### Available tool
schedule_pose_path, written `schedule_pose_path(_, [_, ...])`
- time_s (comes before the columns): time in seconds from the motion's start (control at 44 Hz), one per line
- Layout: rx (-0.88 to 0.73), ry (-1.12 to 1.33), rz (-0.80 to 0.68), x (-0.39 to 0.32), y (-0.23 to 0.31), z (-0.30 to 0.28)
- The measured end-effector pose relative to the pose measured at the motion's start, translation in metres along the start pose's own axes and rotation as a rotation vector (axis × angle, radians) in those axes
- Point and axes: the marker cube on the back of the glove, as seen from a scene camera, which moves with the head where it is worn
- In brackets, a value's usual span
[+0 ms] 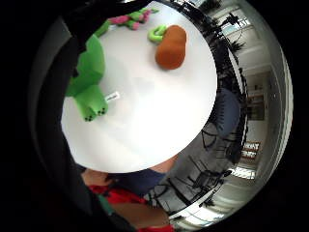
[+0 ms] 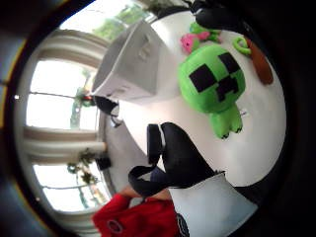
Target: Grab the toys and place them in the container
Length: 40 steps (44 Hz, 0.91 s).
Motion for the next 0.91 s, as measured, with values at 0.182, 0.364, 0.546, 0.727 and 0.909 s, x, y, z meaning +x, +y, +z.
schedule_pose_path(0.182, [-0.015,-0.017,0.001,-0.003,-0.002,0.006])
schedule_pose_path(0.364, [-0.018,-0.034,-0.006,0.002,-0.005,0.009])
schedule_pose_path(0.546, [-0.011,-0.069,-0.021,0.001,-0.005,0.008])
schedule_pose_path(0.727, [-0.024,-0.032,-0.044,-0.001,-0.025,0.012])
schedule_pose_path(0.909, [-0.110,-0.015,-0.080,-0.015,-0.048,0.021])
